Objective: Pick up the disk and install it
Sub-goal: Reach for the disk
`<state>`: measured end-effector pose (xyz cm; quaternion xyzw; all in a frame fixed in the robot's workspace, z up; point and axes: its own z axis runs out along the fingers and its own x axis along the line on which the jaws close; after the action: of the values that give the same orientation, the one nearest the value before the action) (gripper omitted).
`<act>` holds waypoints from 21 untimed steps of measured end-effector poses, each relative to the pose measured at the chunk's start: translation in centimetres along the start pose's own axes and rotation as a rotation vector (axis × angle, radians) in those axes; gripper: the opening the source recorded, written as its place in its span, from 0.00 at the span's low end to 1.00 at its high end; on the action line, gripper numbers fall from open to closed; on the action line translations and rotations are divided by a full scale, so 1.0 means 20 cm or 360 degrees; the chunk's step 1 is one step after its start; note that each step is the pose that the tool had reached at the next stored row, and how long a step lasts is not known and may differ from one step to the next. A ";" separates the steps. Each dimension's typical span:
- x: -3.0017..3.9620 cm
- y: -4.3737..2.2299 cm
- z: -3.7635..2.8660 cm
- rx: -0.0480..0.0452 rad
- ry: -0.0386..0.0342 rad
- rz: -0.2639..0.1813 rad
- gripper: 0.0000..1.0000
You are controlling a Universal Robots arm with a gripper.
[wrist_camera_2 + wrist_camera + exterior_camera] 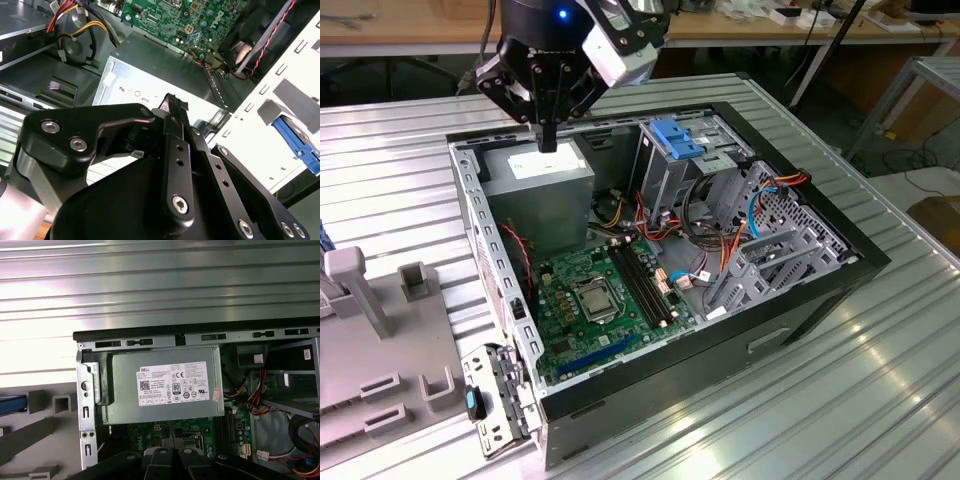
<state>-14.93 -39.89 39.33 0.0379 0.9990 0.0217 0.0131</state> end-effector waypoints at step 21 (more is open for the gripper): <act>0.136 -0.010 -0.004 0.0000 0.0000 0.0000 0.11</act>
<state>-17.67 -39.89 39.33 0.0378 0.9990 0.0217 0.0131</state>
